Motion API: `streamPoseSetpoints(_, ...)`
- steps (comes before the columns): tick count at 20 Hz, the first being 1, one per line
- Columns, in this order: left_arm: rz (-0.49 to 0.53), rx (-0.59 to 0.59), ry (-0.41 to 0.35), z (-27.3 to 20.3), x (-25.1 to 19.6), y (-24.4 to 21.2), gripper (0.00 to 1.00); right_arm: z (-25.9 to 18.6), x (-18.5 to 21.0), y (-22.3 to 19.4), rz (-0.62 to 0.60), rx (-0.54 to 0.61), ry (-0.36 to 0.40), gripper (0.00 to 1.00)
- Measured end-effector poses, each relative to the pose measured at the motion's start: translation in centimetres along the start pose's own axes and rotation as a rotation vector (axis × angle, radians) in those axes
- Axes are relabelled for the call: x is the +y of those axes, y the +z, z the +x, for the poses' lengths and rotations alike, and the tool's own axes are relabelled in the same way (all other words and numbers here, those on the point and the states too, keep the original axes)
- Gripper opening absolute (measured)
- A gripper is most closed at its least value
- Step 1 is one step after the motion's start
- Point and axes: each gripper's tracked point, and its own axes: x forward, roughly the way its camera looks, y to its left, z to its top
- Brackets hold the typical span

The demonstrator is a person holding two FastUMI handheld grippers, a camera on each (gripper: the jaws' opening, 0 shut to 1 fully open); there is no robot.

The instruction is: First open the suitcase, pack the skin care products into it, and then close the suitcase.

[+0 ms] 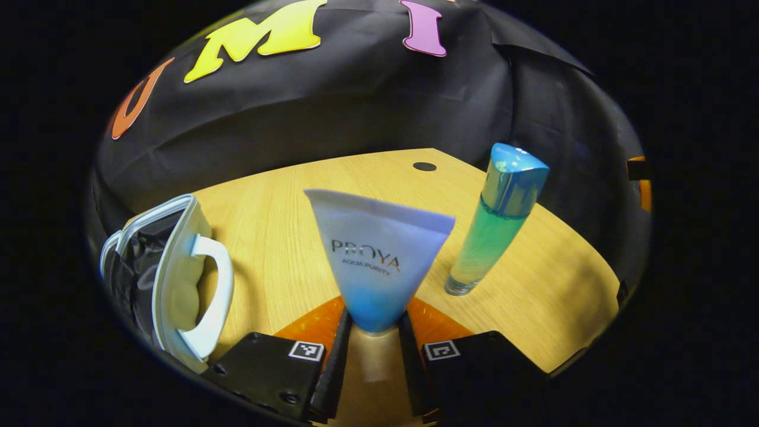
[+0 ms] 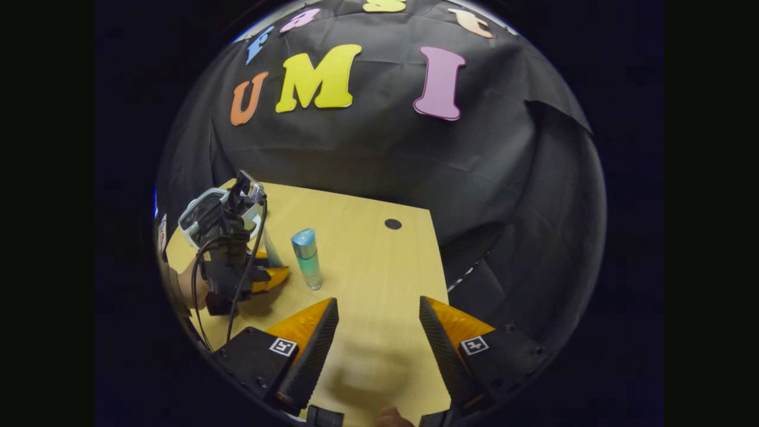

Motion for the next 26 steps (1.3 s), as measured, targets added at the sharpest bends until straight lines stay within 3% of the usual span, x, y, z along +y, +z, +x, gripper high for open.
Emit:
streamPoseSetpoints(4,-0.028,-0.016,-0.027,-2.9,-1.0,0.8,0.44,1.3,2.7,-0.2,-0.005,0.01,0.039,0.81)
streamPoseSetpoints(5,-0.029,-0.032,-0.032,-4.0,-1.1,1.4,0.51,1.9,3.7,-0.2,0.004,0.014,0.052,0.81)
streamPoseSetpoints(6,-0.027,-0.037,-0.034,-5.4,-1.0,1.7,0.43,2.6,4.7,-0.1,0.013,0.013,0.066,0.81)
streamPoseSetpoints(7,-0.024,-0.042,-0.031,-6.7,-1.0,1.9,0.43,3.3,5.7,0.0,0.016,0.015,0.075,0.81)
streamPoseSetpoints(8,-0.022,-0.046,-0.033,-8.1,-0.9,2.2,0.51,4.2,6.9,0.2,0.02,0.01,0.091,0.82)
streamPoseSetpoints(9,-0.017,-0.051,-0.032,-9.4,-0.6,2.5,0.43,5.3,8.0,0.3,0.02,0.01,0.101,0.81)
streamPoseSetpoints(13,-0.008,-0.041,-0.002,-14.9,1.2,2.1,0.42,10.6,11.6,-0.7,0.005,0.022,0.103,0.81)
streamPoseSetpoints(17,-0.06,0.001,0.053,-18.9,4.1,0.4,0.42,14.4,13.3,-0.6,0.072,0.012,0.082,0.81)
streamPoseSetpoints(21,-0.108,-0.001,0.106,-21.6,7.3,-0.4,0.42,16.2,14.6,-0.1,0.071,-0.004,0.084,0.71)
streamPoseSetpoints(23,-0.115,-0.01,0.133,-22.5,8.9,-0.4,0.42,16.7,14.2,0.1,0.045,-0.008,0.055,0.6)
streamPoseSetpoints(24,-0.12,-0.015,0.144,-22.9,9.5,-0.5,0.42,17.0,14.1,-0.1,0.049,-0.006,0.048,0.5)
streamPoseSetpoints(26,-0.142,-0.023,0.161,-23.6,10.8,-0.6,0.42,17.3,14.4,0.0,0.066,-0.007,0.049,0.44)
